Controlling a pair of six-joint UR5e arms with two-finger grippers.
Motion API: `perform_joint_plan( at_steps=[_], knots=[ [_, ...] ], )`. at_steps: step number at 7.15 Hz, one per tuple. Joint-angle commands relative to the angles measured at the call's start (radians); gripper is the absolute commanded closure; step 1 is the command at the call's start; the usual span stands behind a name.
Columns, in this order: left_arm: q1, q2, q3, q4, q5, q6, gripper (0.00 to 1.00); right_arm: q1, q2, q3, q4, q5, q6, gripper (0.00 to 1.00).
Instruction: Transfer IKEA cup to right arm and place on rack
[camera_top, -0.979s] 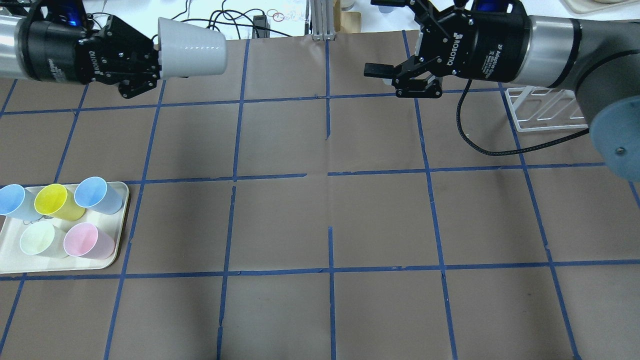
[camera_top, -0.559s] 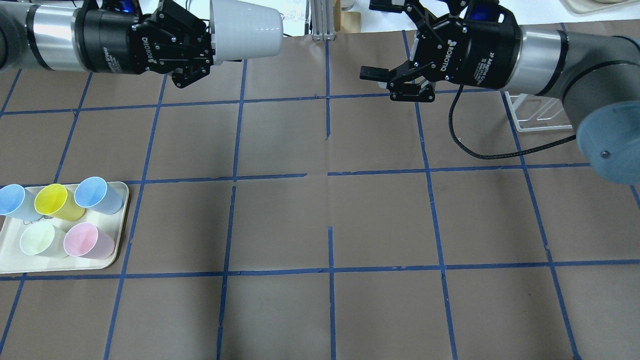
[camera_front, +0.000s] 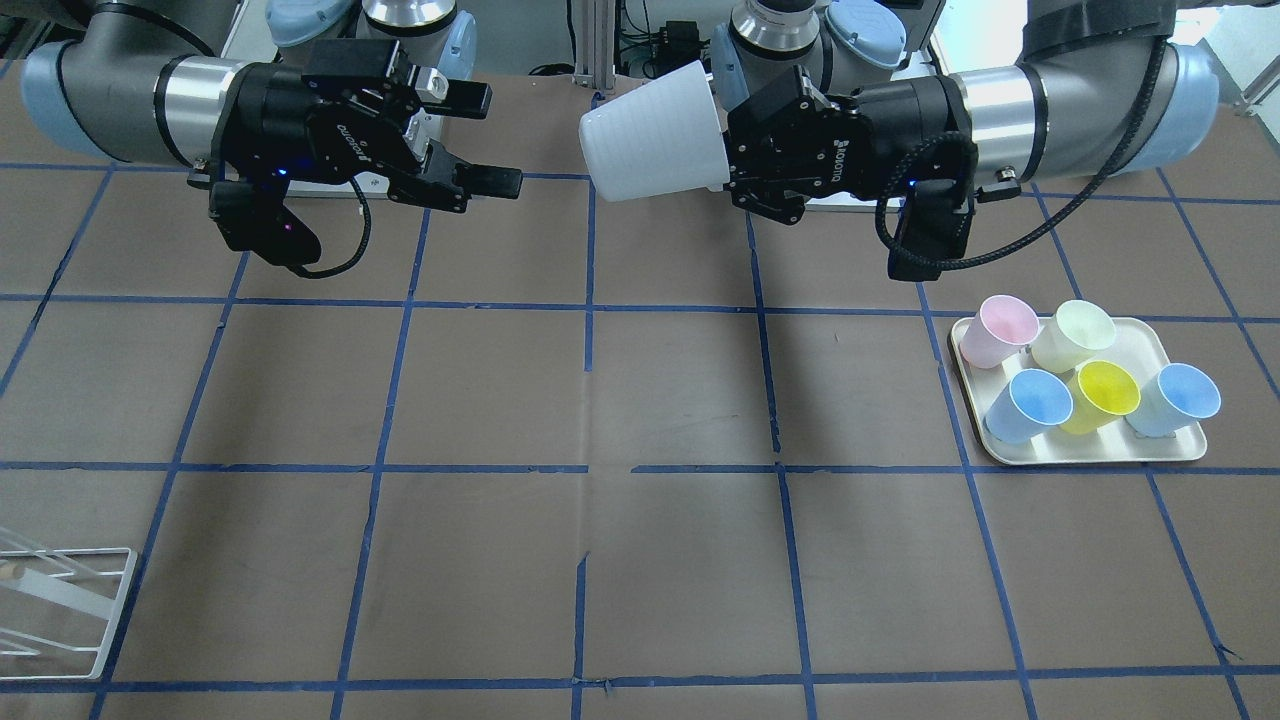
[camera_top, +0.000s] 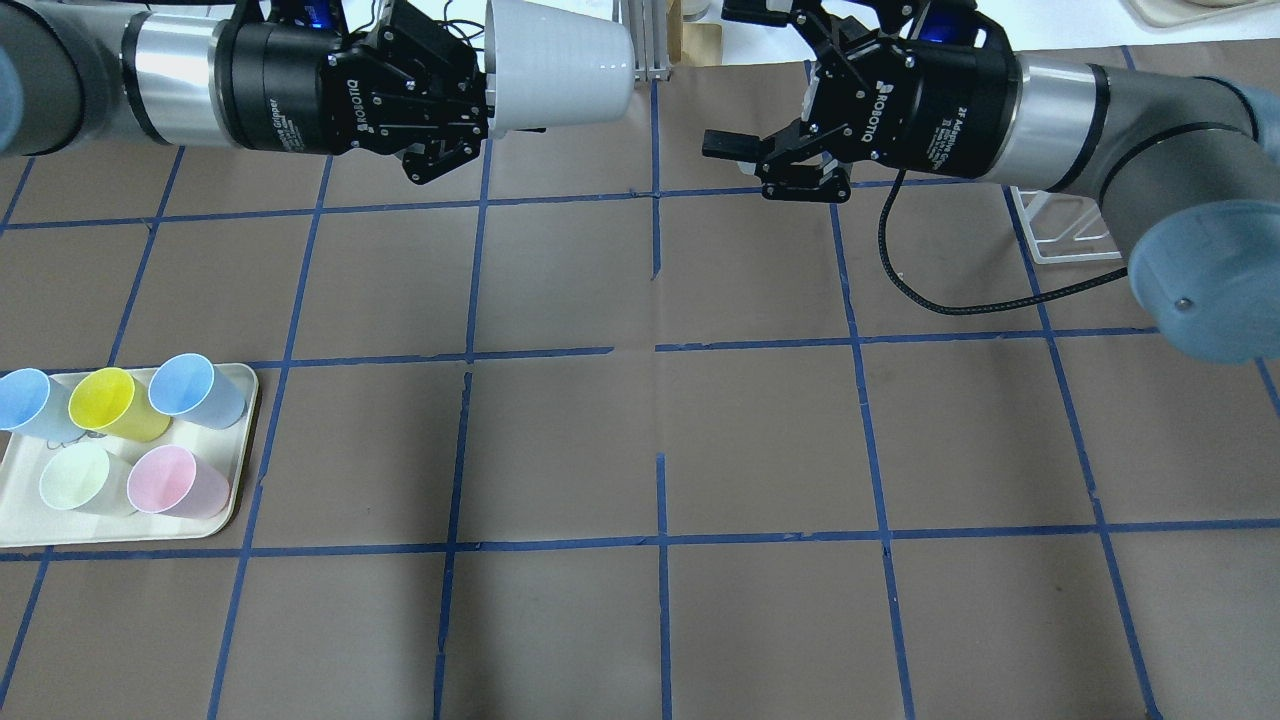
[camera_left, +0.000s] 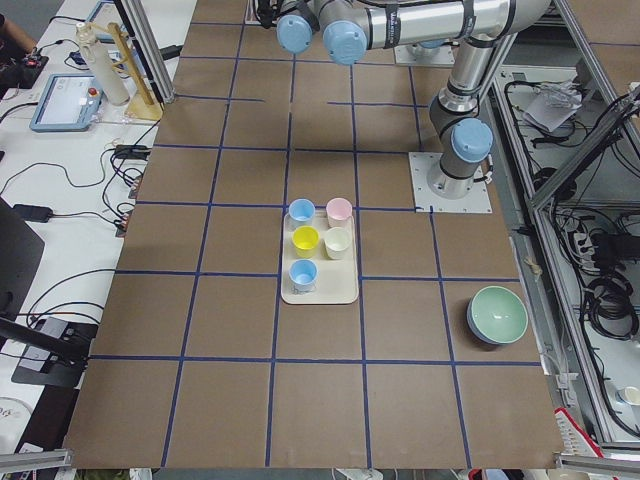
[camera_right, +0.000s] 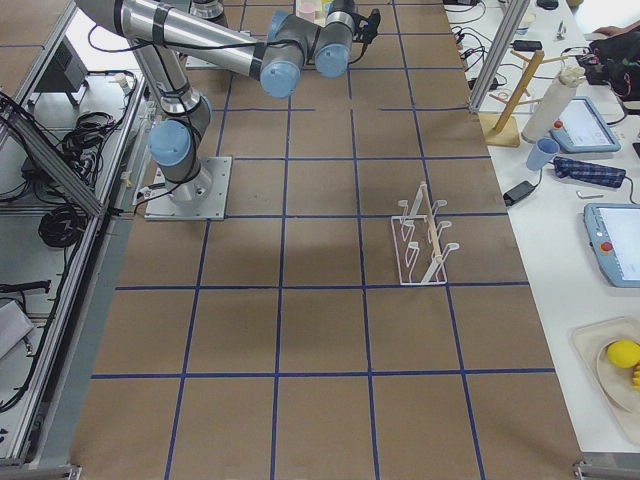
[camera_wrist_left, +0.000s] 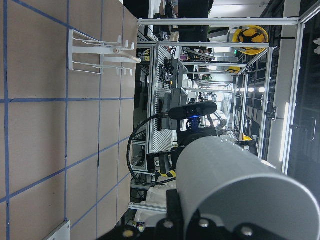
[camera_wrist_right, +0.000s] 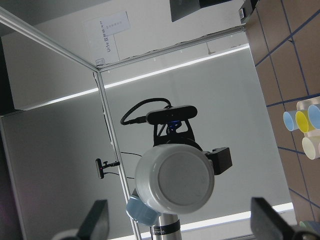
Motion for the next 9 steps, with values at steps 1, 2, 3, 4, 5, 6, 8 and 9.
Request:
perform_joint_plan(
  at_steps=[1, 2, 3, 4, 5, 6, 8, 9],
  knots=[
    [-0.023, 0.004, -0.008, 0.003, -0.017, -0.002, 1.00, 0.023, 0.008, 0.000, 0.000, 0.019, 0.014, 0.00],
    [-0.025, 0.003, -0.008, 0.003, -0.017, -0.002, 1.00, 0.038, 0.023, -0.002, -0.003, 0.022, 0.016, 0.00],
    [-0.025, 0.003, -0.008, 0.003, -0.016, -0.002, 1.00, 0.043, 0.024, -0.002, 0.000, 0.024, 0.022, 0.00],
    [-0.025, 0.003, -0.009, 0.003, -0.017, -0.002, 1.00, 0.056, 0.024, -0.003, 0.000, 0.025, 0.026, 0.00],
    [-0.025, 0.001, -0.008, 0.003, -0.016, -0.002, 1.00, 0.072, 0.024, -0.003, 0.000, 0.025, 0.026, 0.00],
    [-0.025, 0.003, -0.009, 0.003, -0.016, -0.002, 1.00, 0.084, 0.024, -0.005, -0.003, 0.028, 0.034, 0.00],
    [-0.025, 0.000, -0.009, 0.003, -0.016, -0.002, 1.00, 0.090, 0.025, -0.016, -0.001, 0.028, 0.042, 0.00],
    [-0.025, 0.000, -0.009, 0.004, -0.016, -0.002, 1.00, 0.090, 0.025, -0.019, -0.007, 0.030, 0.071, 0.02]
  ],
)
